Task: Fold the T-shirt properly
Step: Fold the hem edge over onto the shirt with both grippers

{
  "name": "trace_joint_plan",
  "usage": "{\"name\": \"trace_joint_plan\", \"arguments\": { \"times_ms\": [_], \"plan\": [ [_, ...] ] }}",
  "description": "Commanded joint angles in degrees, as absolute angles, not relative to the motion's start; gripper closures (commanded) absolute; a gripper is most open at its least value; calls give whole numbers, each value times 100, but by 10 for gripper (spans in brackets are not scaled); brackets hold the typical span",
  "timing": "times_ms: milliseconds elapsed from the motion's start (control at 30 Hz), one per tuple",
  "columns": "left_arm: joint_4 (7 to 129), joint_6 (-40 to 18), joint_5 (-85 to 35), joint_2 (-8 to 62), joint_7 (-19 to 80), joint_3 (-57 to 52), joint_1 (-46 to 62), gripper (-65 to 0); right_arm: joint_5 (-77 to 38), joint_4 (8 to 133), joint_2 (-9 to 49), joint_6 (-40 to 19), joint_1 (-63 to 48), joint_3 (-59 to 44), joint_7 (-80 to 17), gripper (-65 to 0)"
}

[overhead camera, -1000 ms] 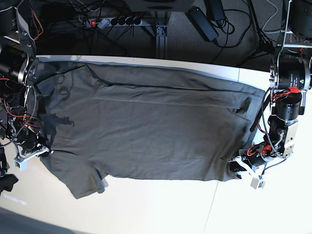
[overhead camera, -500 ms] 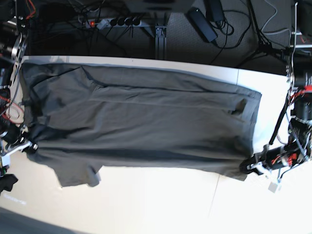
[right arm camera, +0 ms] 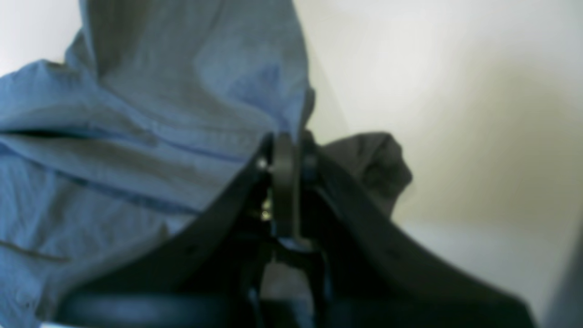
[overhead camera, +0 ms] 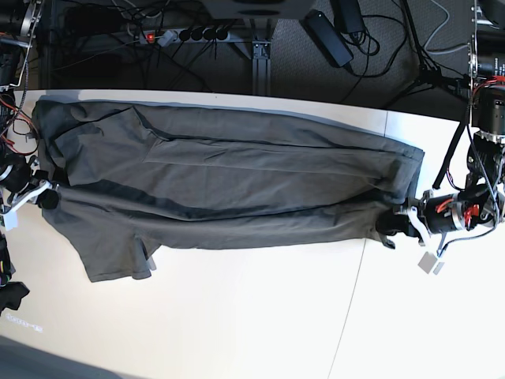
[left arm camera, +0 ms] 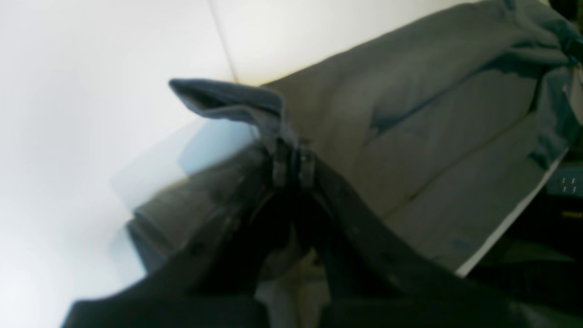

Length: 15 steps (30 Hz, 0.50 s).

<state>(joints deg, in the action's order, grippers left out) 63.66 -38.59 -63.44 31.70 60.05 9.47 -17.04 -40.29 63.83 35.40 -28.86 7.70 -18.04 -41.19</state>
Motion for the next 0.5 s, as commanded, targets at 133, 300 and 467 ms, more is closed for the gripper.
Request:
{"name": "trace_joint_plan", "arguments": {
  "times_ms": [133, 300, 467],
  "plan": [
    [6449, -4000, -6241, 3269, 5881, 908, -1710, 0, -4073, 6469, 3712, -3232, 685, -1911, -4010, 0],
    [6449, -4000, -6139, 3271, 5784, 910, -1695, 0, -4045, 6471, 3699, -3232, 663, -1911, -4003, 0],
    [6449, -4000, -5887, 3269, 5470, 910, -1695, 0, -3830, 6510, 3701, -3192, 766, -2018, -3968, -331]
  ]
}}
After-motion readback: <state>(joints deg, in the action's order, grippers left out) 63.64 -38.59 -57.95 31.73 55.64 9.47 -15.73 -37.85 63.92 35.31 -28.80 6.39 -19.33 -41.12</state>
